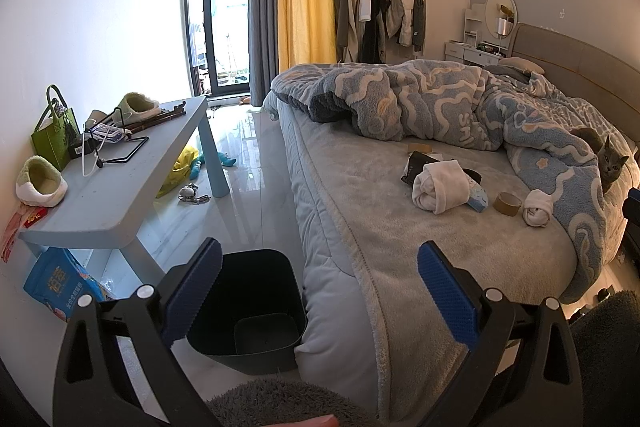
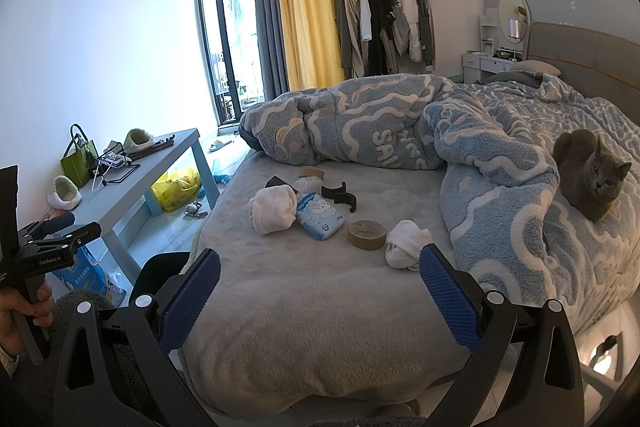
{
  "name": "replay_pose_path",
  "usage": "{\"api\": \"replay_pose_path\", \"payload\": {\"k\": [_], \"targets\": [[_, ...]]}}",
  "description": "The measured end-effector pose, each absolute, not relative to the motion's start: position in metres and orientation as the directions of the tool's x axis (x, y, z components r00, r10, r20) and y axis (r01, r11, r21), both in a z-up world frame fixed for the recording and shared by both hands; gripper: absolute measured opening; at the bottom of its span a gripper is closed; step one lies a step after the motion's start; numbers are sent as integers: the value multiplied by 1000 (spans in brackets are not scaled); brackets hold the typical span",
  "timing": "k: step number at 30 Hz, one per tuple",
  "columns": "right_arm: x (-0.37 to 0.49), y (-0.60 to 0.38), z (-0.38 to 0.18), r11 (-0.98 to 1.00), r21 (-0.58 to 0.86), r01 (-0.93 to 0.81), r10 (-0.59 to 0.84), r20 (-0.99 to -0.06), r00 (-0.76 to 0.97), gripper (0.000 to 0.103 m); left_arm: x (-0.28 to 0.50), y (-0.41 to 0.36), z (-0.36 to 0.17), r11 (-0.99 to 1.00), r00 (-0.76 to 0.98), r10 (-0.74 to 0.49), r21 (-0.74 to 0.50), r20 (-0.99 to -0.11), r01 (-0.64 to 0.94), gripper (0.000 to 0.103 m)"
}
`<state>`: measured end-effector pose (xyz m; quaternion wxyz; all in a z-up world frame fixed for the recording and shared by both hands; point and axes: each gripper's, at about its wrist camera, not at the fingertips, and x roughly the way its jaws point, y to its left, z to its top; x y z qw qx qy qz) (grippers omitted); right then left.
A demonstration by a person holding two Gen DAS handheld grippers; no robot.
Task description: Collect trash
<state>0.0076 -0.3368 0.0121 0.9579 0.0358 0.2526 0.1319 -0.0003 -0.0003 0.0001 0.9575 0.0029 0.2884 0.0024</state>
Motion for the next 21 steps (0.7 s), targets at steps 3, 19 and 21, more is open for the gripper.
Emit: {"api": "replay_pose_path", "payload": {"k": [3,19,21], "targets": [[8,-337,12,963,134,-235,271,-474,838,100,0,0,0,1000,834,6,8,-552,-3,100],[9,-345,15,970,134,-201,241,-487,840,100,-3,3,7,1000,829,-2,2,-560,3,100],[10,-348,17,976,122,-178,215,-488,846,100,-1,4,11,1000,832,-13,3,-555,17,100]]}}
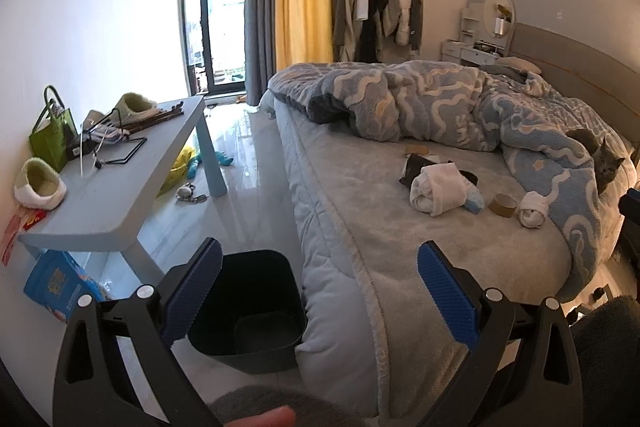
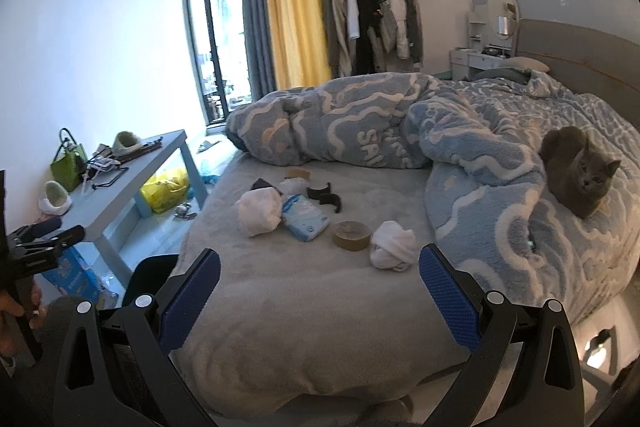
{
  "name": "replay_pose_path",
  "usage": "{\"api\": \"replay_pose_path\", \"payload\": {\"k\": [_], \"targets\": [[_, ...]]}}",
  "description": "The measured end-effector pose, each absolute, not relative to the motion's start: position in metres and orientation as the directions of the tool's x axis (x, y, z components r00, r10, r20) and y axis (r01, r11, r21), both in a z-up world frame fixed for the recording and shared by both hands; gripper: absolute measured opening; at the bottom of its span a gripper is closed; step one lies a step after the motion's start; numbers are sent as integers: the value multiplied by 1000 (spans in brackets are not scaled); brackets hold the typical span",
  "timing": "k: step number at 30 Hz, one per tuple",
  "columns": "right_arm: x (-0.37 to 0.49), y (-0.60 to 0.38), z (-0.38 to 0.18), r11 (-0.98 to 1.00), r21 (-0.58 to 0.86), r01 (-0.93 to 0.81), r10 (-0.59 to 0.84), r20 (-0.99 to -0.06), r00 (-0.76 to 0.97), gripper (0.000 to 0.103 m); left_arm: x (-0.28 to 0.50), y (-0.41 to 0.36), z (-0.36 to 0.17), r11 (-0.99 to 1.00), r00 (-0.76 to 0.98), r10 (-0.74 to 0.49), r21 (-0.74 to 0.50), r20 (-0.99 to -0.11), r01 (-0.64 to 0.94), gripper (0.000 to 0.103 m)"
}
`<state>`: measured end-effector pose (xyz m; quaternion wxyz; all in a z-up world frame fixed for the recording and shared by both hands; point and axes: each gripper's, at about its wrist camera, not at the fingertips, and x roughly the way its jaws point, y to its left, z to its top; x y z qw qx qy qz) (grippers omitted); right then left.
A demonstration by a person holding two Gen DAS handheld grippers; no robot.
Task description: Collect trash
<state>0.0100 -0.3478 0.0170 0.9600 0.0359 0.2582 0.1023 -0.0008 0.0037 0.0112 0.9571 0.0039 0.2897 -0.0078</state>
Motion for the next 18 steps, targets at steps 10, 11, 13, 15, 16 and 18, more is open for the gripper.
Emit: {"api": "replay_pose_path", "payload": {"k": [10,11,13,15,16,18], "targets": [[30,-347,-1,979,101,-178,204,-553,808,100,17,-15,25,992,851,-121,-30,-511,122,100],[32,-345,-4,981,88,-175,194,-563,803,100,21,-18,24,993,853,-111,-20,-510,117,100],[39,-344,-9,985,69,-159,169,-576,800,100,28,-25,22,994,853,-93,-1,-513,108,100],[45,-346,-14,988,65,-141,152,-584,798,100,33,-28,22,992,849,-112,-14,-517,122,100],[50,-348,-17,990,68,-127,143,-587,797,100,36,-30,21,991,847,-122,-22,-517,130,100],[58,-352,-22,991,77,-113,137,-593,794,100,41,-33,20,987,841,-152,-40,-519,154,100]]}}
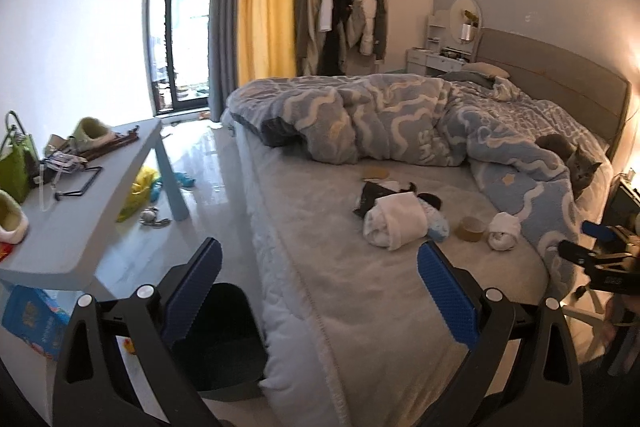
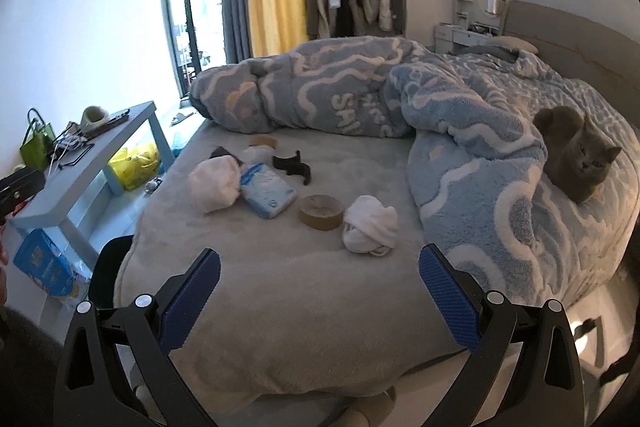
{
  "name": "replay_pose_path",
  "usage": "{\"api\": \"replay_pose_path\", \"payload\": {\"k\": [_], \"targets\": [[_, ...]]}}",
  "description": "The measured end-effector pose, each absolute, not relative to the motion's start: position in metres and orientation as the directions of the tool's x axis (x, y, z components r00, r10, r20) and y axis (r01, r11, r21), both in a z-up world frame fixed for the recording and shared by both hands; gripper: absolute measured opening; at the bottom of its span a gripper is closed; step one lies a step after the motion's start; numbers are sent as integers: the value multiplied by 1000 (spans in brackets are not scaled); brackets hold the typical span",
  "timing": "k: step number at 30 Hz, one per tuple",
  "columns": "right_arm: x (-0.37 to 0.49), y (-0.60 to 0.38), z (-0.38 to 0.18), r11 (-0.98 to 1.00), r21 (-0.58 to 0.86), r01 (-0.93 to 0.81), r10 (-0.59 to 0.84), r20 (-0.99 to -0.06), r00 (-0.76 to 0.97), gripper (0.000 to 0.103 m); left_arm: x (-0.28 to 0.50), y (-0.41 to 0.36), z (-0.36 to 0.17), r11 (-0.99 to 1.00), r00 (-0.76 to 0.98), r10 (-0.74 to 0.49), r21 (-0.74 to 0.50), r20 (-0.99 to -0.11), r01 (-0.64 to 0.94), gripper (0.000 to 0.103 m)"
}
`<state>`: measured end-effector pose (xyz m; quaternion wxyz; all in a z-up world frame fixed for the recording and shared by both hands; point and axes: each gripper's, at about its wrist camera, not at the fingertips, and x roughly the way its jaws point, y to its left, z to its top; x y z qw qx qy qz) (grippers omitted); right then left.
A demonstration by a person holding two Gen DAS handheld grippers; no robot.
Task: Collect trash
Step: 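Grasp the white sock ball with the right tool while the left tool grasps the white rolled cloth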
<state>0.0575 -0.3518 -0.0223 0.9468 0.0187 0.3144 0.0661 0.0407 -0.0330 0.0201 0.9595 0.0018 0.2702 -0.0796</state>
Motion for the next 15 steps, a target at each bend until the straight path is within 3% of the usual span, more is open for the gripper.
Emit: {"api": "replay_pose_path", "payload": {"k": [4,8,15], "targets": [[77,-360,-31,992,72,-108,129,-603,787,100,51,-42,13,983,822,-172,-45,-543,176,100],[97,-371,-42,991,96,-98,136,-615,776,100,63,-42,8,971,805,-240,-140,-543,195,100],[135,-382,-69,988,105,-111,153,-658,737,100,92,-63,3,976,810,-213,-90,-547,196,100]]}}
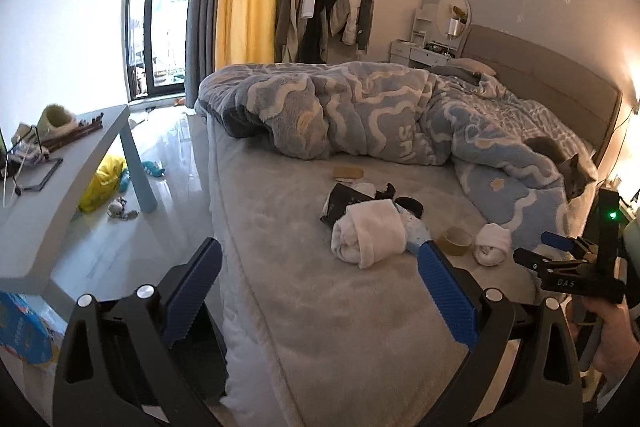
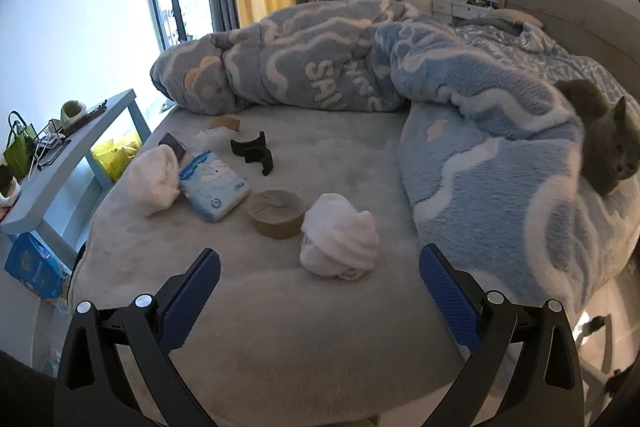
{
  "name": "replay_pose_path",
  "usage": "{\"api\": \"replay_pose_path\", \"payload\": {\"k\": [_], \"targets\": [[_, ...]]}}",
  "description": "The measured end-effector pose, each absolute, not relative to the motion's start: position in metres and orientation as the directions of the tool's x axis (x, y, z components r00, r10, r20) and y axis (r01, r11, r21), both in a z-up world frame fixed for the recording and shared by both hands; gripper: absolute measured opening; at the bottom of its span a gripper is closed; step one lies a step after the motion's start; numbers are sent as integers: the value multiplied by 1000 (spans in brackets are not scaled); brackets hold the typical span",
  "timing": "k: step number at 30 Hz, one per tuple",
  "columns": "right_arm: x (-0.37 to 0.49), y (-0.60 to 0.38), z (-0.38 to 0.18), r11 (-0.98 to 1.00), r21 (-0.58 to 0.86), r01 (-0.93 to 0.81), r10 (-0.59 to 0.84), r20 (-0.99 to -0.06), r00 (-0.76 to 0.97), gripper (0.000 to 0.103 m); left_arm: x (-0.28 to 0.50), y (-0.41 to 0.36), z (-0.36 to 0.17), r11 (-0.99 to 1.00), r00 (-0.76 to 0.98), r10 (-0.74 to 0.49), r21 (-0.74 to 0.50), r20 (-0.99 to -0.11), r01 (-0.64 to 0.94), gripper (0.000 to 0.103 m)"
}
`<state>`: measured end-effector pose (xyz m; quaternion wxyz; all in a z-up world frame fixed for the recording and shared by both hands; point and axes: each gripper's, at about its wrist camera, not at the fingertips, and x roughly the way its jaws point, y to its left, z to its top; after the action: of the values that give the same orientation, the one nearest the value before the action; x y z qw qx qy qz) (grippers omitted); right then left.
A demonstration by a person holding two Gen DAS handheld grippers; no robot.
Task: Collect trash
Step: 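Grasp the white sock ball with the right tool while the left tool grasps the white rolled cloth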
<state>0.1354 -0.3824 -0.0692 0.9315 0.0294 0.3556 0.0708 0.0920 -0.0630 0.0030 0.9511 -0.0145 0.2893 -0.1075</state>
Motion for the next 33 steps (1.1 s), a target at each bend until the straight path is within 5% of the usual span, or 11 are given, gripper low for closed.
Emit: {"api": "replay_pose_path", "payload": {"k": [9,11,19,27,33], "targets": [[177,-390,-98,988,121,-100,157,-716,680,98,140,-84,-29,963,739,-262,-123,-621,238,99],[182,-390,-103,989,115,-96,150,-726,671,82,147,-91,-39,962,724,-263,-116,-637,247,99],[189,-396,-106,985,144,-95,171,-731,661,52,171,-107,-62,955,679,-290,-157,-674,253,99],[182,-404,-82,984,167,-65,164,-689,706,50,187,-122,-81,959,659,-279,-165,-698,231,99],[185,-402,-43,946,320,-56,241,-575,782,50,199,-128,-82,957,666,-290,-203,-687,208,99]]}}
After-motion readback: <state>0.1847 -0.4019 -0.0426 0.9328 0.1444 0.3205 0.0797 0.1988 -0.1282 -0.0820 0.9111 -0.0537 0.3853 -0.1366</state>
